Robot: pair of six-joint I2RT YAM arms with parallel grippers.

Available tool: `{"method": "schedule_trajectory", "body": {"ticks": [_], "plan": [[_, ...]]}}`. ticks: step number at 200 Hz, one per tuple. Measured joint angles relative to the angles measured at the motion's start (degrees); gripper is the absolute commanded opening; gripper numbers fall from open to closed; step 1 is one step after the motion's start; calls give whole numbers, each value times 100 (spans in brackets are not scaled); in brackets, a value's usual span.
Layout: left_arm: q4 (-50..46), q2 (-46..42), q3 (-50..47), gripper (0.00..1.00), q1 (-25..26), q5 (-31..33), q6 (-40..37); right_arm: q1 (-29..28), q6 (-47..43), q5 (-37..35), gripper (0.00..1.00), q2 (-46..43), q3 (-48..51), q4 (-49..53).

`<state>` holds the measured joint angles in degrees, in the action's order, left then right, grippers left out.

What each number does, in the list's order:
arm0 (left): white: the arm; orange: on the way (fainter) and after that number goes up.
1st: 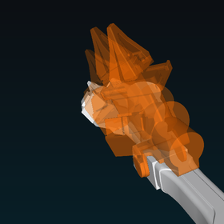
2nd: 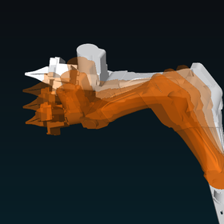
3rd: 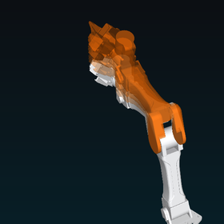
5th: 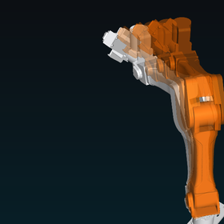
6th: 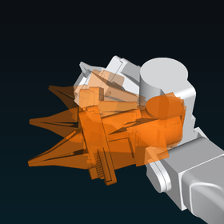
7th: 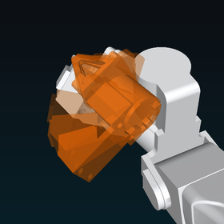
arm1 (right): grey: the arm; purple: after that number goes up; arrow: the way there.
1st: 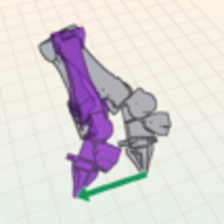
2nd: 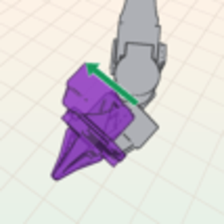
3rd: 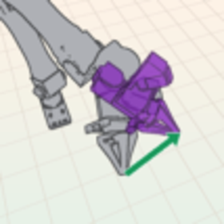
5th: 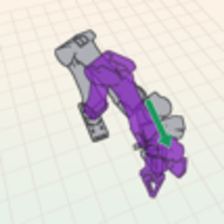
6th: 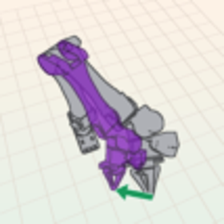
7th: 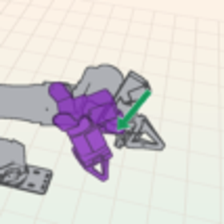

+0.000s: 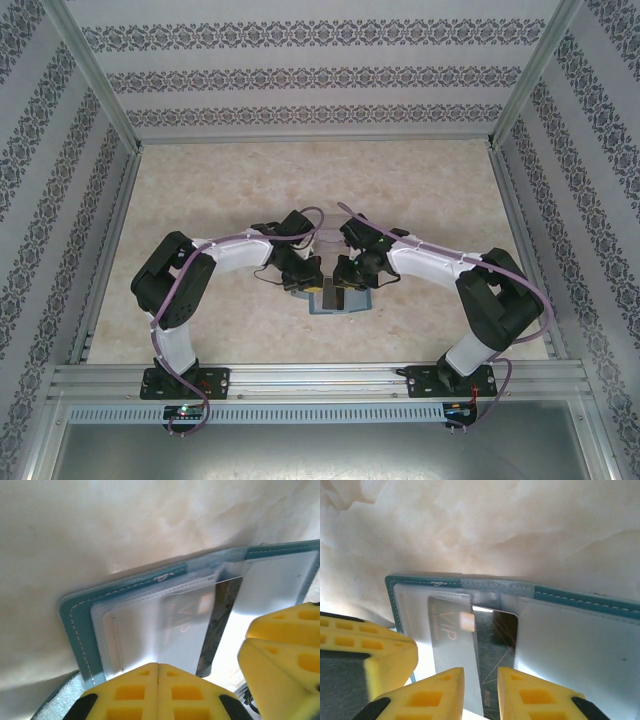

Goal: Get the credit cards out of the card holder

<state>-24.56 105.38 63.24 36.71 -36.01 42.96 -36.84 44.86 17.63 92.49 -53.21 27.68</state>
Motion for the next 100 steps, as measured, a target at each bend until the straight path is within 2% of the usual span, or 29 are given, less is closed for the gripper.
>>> {"method": "schedule_trajectory", "body": {"ticks": [100], "plan": [[-219, 378, 280, 0, 74, 15, -76, 37, -7, 46, 24, 260, 127, -59]]}}
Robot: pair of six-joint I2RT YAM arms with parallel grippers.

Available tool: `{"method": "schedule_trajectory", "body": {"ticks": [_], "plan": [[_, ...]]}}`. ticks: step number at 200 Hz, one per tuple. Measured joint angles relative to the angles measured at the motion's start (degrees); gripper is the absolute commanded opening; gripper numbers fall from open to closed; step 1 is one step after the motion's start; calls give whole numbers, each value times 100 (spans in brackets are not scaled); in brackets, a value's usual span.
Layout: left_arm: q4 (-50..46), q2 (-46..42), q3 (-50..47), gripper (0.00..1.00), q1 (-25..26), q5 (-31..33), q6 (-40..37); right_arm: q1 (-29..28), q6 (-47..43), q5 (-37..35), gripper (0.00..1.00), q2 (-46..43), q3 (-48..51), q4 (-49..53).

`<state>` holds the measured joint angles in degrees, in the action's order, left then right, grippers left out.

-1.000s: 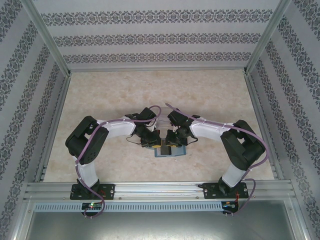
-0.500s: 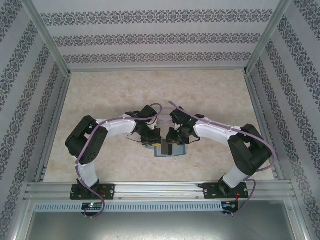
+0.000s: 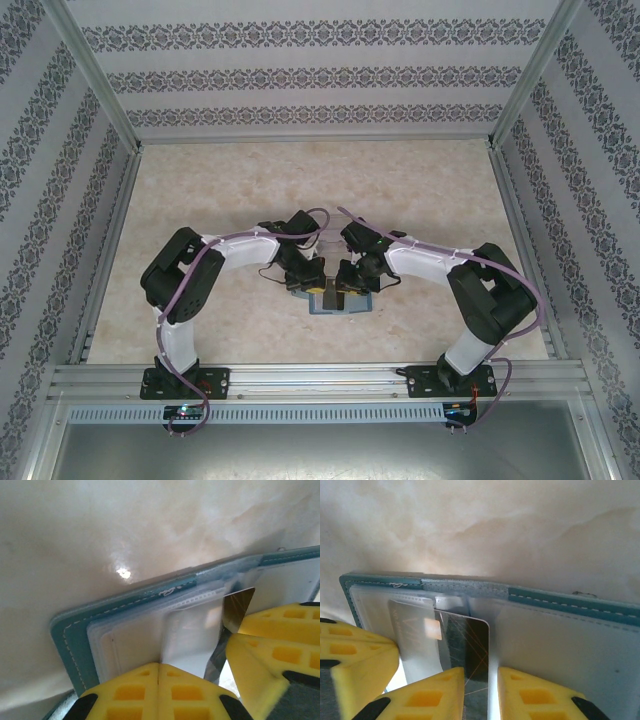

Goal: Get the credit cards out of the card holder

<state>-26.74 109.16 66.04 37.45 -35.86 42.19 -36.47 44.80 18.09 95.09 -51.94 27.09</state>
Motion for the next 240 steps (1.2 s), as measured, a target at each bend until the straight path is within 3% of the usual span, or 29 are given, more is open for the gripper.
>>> {"method": "schedule_trajectory", "body": {"ticks": [109, 240], "plan": [[-94, 24, 59, 0, 11, 50, -20, 76, 127, 352, 22, -129, 415, -686], [-201, 52, 127, 0, 11, 74, -66, 146, 9, 319, 7, -369, 474, -575]]}}
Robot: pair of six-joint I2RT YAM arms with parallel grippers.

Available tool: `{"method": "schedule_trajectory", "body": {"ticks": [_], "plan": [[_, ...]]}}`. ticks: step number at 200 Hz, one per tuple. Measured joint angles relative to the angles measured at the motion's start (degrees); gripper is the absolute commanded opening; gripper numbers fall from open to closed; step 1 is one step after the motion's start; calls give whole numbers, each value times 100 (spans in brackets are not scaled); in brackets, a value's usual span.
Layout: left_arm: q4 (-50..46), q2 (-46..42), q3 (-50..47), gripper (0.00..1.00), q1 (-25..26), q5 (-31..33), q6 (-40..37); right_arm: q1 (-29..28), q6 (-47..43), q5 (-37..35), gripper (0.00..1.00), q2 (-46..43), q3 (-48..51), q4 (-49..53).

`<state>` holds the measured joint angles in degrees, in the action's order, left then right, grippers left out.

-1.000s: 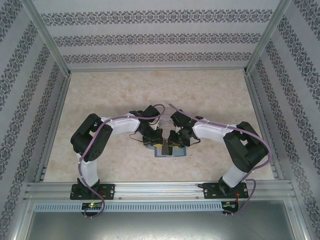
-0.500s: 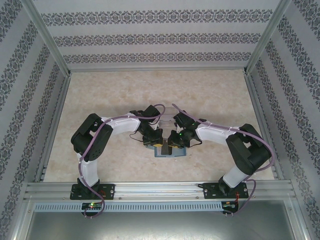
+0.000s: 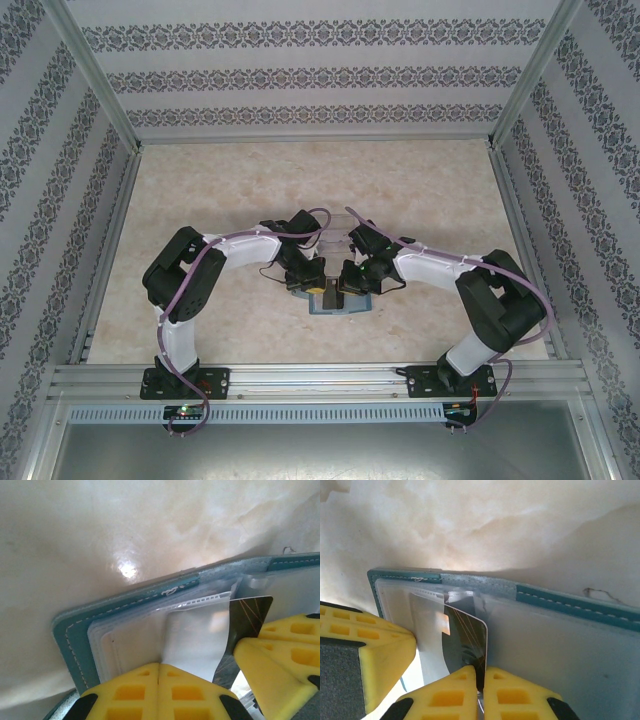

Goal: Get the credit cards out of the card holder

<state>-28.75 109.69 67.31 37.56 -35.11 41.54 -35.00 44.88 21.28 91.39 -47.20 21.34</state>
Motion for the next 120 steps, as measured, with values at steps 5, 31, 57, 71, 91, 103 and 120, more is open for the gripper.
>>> {"method": "schedule_trajectory", "body": {"ticks": [5, 31, 57, 71, 91, 103, 120], "plan": [[-4, 0, 4, 0, 2, 0, -2, 0, -28, -48, 7, -4, -24, 63], [-42, 11, 35, 0, 26, 26, -42, 0, -254, -374, 6, -11, -203, 470], [-44, 13, 35, 0, 33, 42, -66, -9, -444, -734, 6, -17, -411, 922], [-44, 11, 35, 0, 33, 42, -66, -52, -507, -938, 6, -28, -518, 1145], [-44, 11, 35, 0, 33, 42, -66, -146, -592, -1163, 6, -28, -662, 1357], [-44, 11, 35, 0, 33, 42, -66, -205, -629, -1276, 6, -28, -743, 1462], [-44, 11, 35, 0, 33, 42, -66, -278, -654, -1423, 5, -17, -863, 1611]]}}
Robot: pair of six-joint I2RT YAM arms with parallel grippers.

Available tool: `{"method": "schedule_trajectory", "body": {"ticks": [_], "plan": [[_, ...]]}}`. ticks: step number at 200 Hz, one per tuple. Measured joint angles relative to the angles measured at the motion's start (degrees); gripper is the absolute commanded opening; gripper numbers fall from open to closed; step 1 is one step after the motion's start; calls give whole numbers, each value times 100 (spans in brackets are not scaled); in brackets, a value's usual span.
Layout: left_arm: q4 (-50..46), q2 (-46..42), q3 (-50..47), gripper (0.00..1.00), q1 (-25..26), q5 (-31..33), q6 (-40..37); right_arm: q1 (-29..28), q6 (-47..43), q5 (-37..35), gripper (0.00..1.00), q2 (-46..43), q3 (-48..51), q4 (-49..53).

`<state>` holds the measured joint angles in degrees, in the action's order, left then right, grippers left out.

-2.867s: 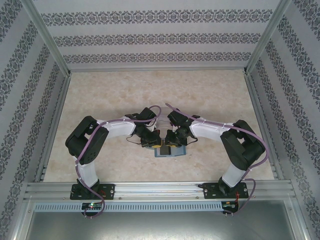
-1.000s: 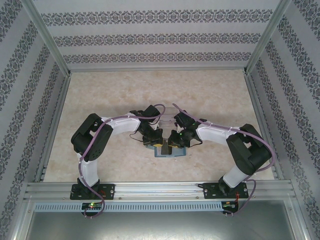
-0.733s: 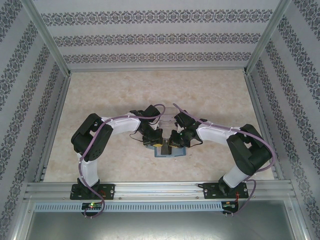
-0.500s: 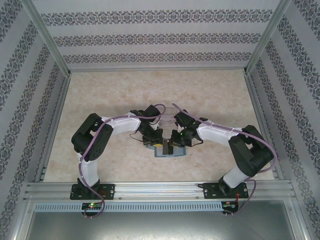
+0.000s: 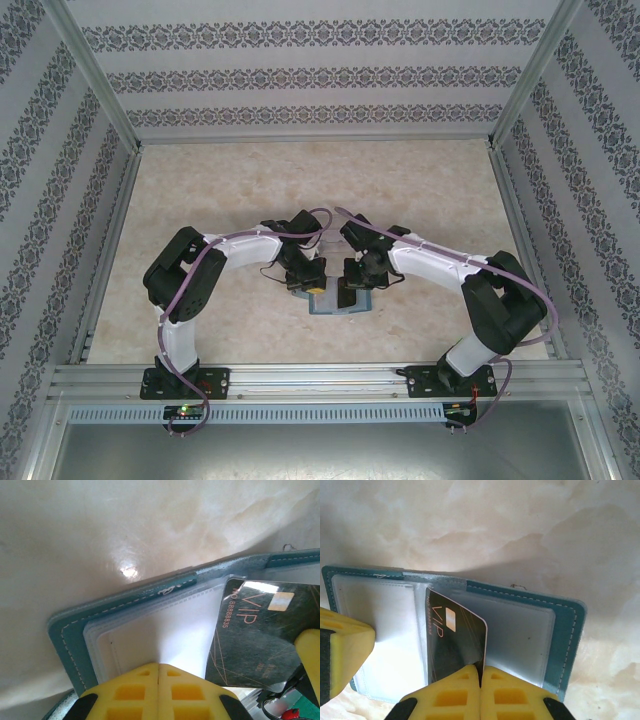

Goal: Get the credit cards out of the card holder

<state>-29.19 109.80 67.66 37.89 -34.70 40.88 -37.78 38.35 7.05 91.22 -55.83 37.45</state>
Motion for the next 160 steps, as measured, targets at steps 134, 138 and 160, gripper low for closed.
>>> {"method": "schedule_trajectory", "body": {"ticks": [134, 138, 160], "plan": [[0, 0, 0, 0, 0, 0, 0, -328, -107, -511, 9, 271, -597, 643], [0, 0, 0, 0, 0, -2, 0, -328, -105, -509, 9, 271, -599, 647], [0, 0, 0, 0, 0, 0, 0, -326, -70, -450, 13, 271, -597, 634]]}}
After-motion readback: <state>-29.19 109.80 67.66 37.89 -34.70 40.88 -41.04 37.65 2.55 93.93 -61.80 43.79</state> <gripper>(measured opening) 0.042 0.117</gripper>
